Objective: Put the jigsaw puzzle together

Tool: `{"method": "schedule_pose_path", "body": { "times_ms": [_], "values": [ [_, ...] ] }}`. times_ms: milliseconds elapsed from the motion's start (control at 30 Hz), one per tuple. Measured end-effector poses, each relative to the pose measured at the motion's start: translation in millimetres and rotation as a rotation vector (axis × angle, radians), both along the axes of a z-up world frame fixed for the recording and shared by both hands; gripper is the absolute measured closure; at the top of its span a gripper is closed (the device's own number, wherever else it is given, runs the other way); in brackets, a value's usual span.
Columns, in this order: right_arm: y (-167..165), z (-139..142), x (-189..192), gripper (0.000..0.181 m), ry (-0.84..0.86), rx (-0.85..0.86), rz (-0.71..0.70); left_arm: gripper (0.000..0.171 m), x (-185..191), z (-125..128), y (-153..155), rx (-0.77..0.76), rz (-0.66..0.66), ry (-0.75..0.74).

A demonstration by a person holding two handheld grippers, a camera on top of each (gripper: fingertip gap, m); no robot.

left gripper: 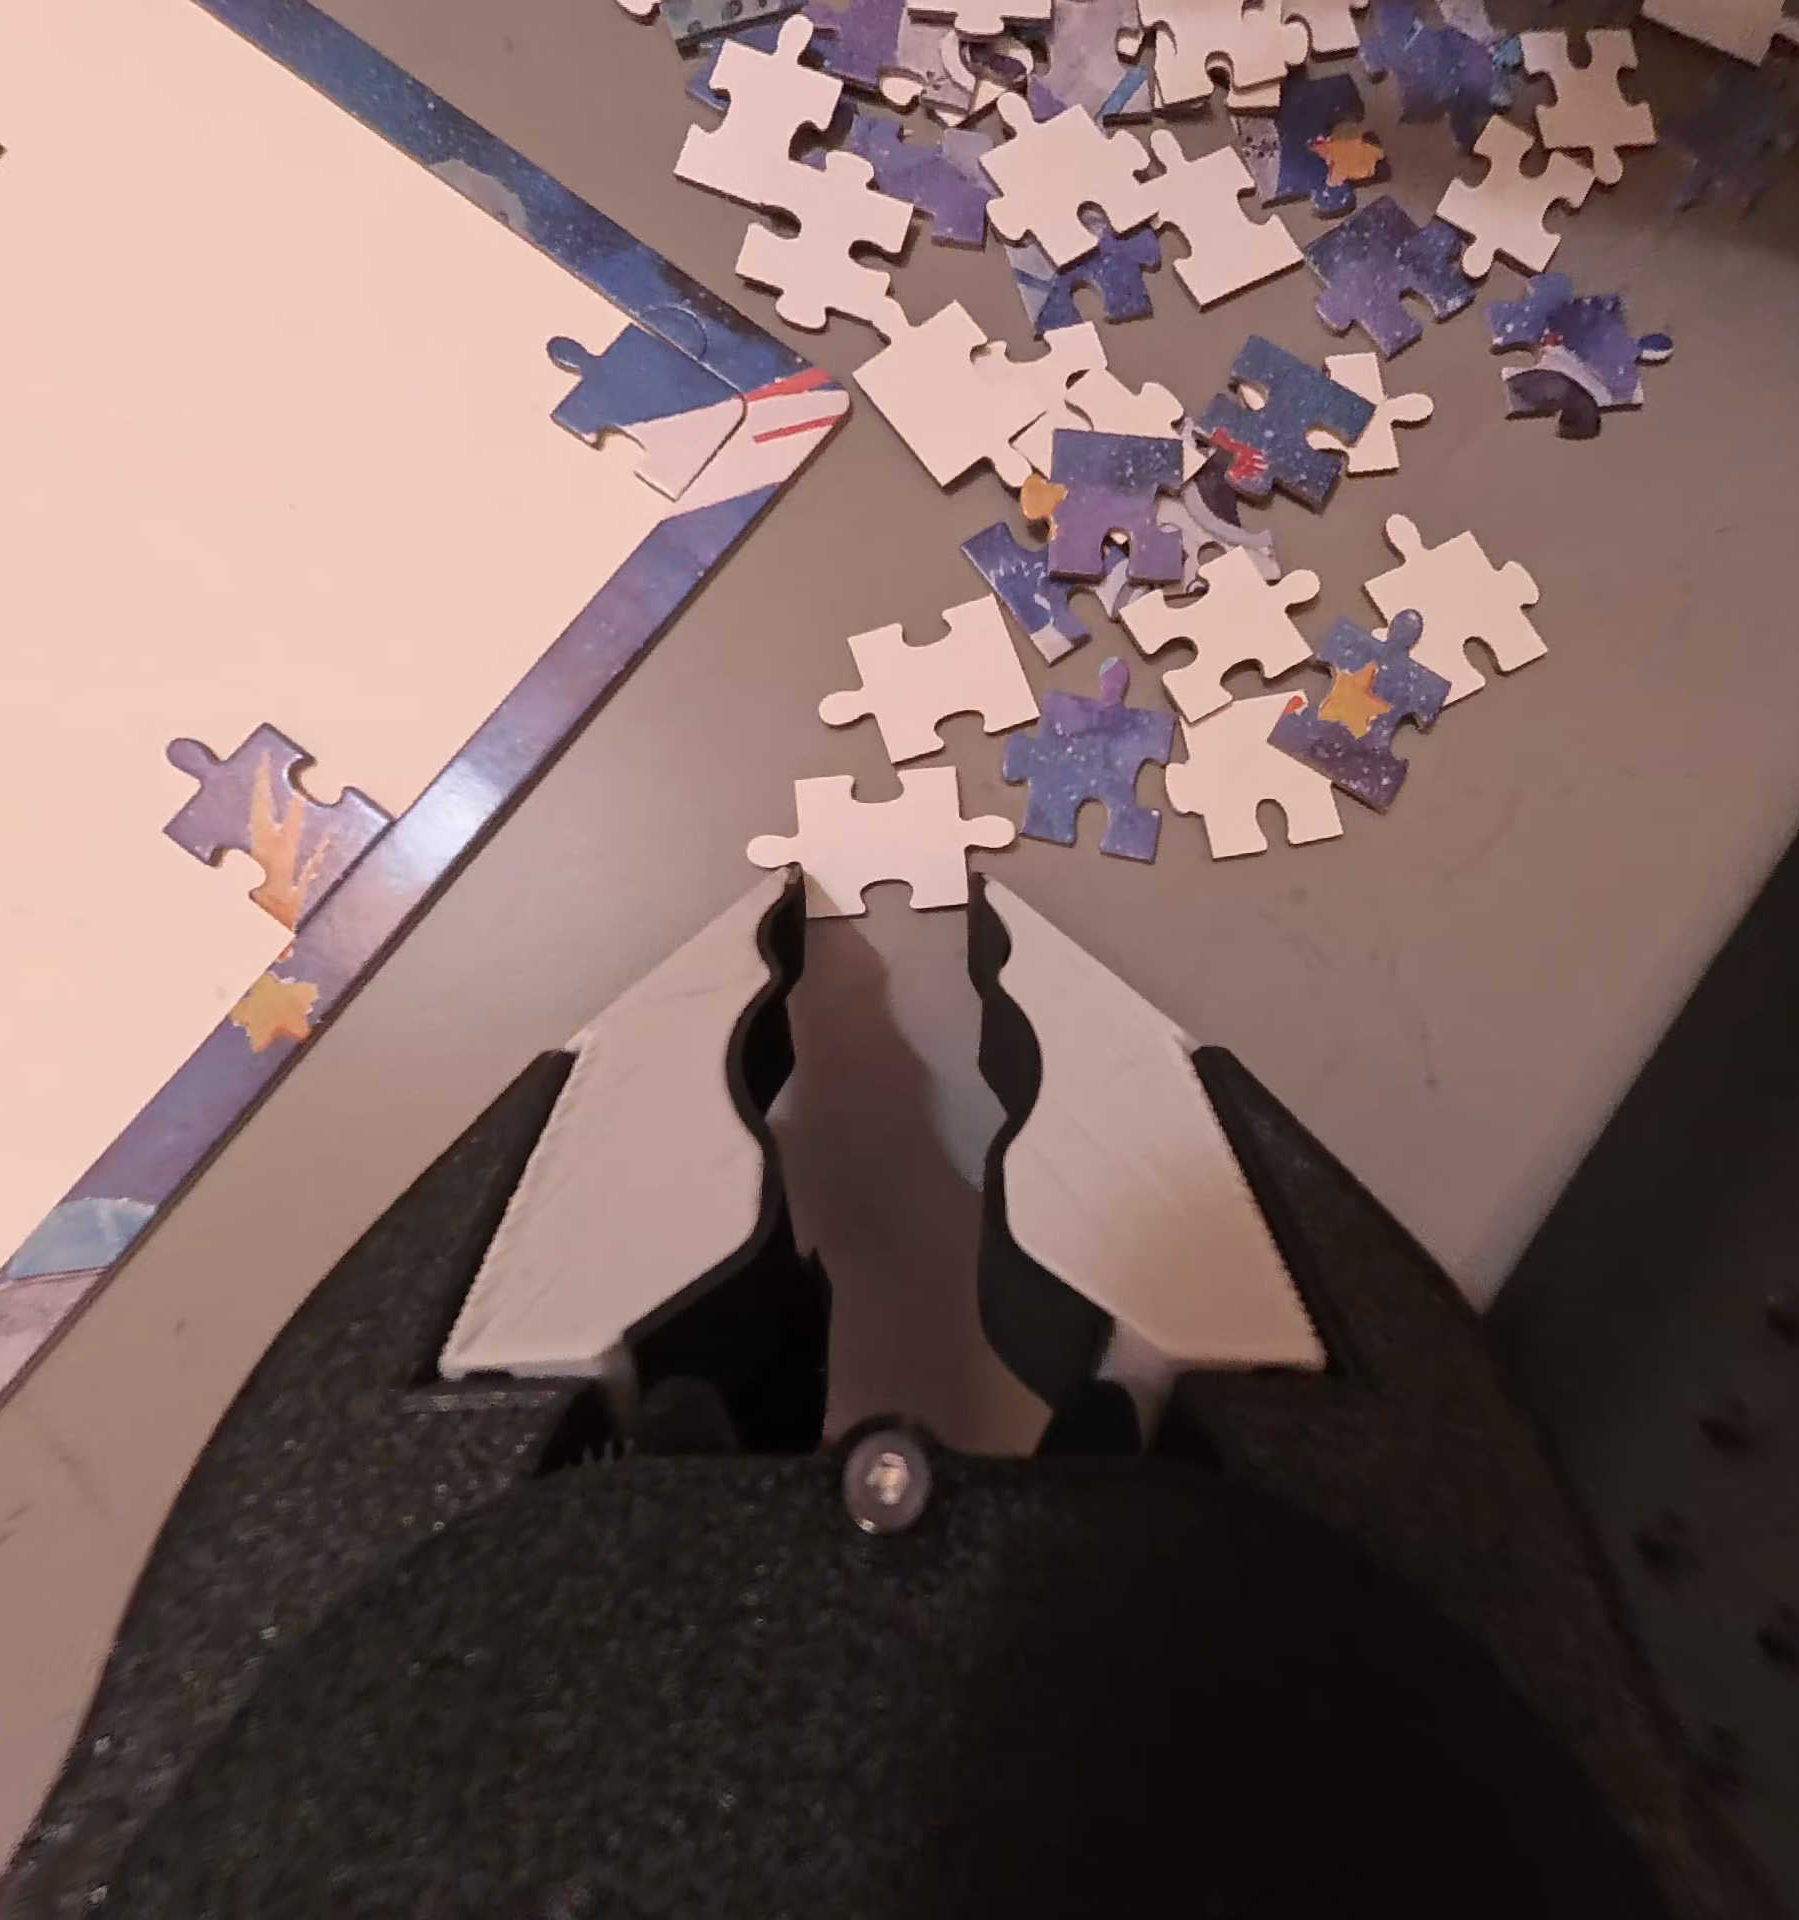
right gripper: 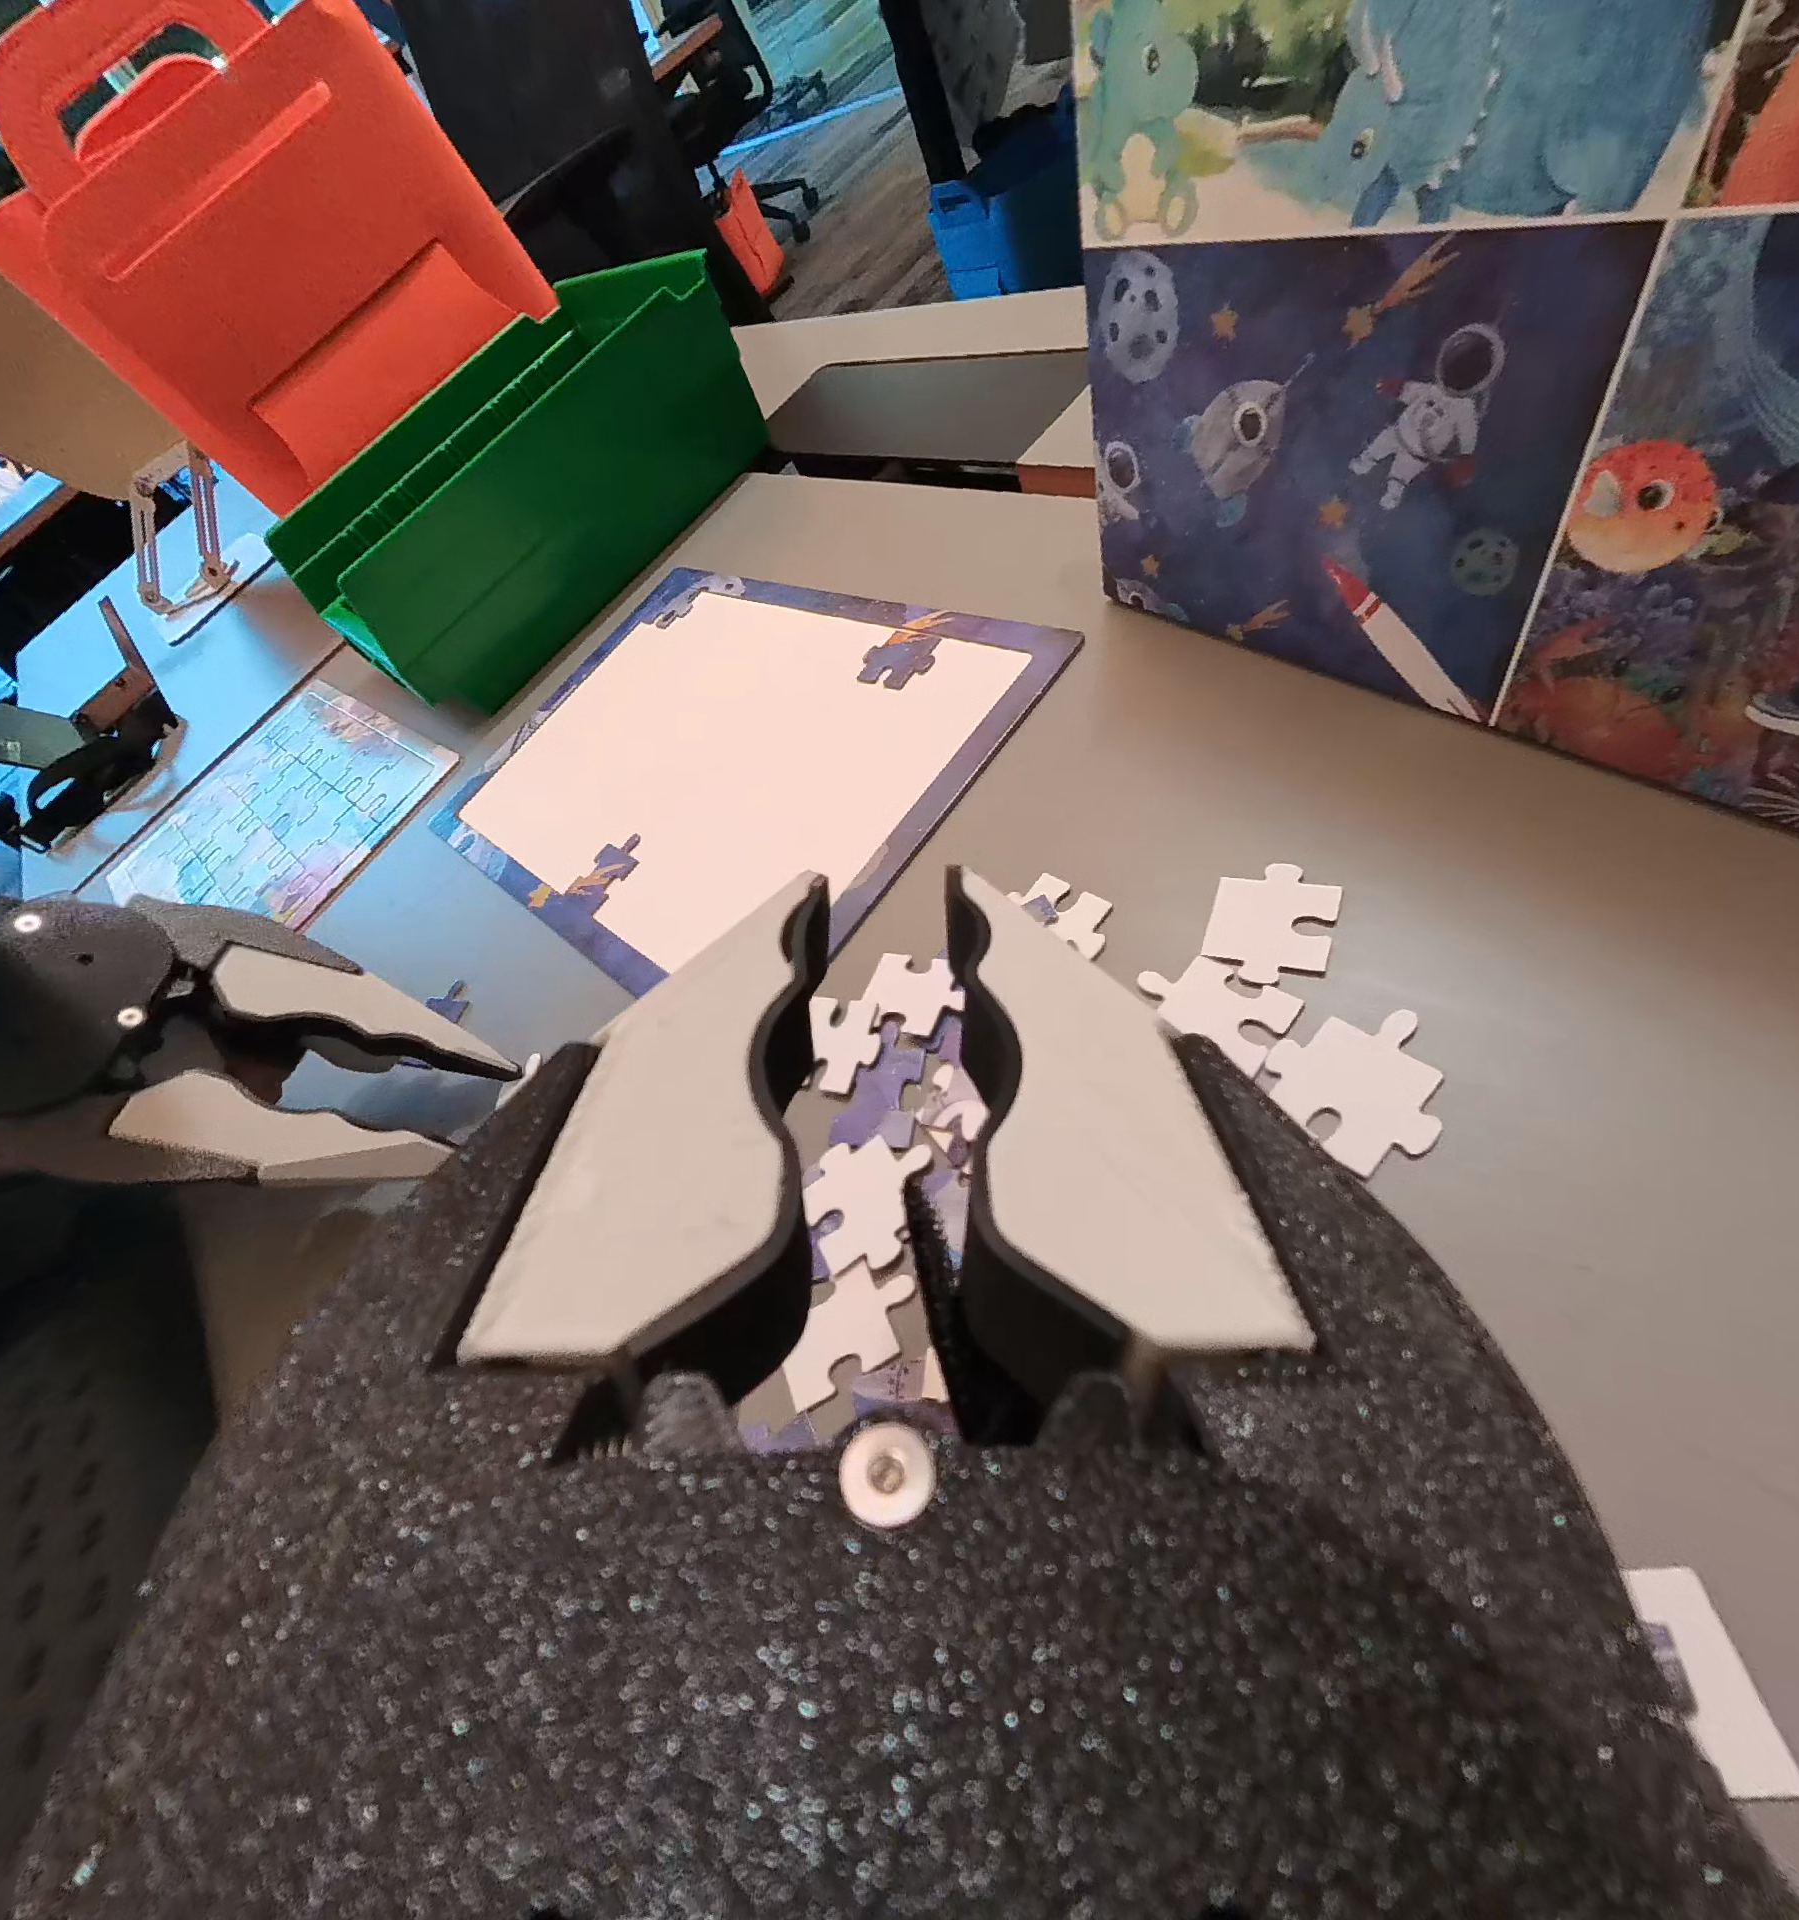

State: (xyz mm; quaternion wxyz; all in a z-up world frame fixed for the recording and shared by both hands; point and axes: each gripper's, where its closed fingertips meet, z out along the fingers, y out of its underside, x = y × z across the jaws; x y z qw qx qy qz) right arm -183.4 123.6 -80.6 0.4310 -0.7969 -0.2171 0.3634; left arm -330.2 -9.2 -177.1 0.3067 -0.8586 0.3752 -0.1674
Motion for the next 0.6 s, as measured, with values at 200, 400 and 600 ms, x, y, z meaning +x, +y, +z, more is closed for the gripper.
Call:
{"method": "schedule_pose_path", "body": {
  "times_ms": [200,400,600],
  "values": [
    [-6.7,4.0,-7.9,0.159,-0.041,0.062,0.055,0.141,0.9,12.4,-1.8,-0.091,0.025,-0.15],
    [-71.0,29.2,-53.4,0.158,0.036,0.206,0.459,0.141,23.1,74.9,-15.4,-0.343,0.016,-0.655],
    [-158.3,22.9,-99.6,0.15,-0.003,0.391,0.829,0.141,39.3,121.0,-53.8,-0.8,-0.138,-1.057]
  ]
}}
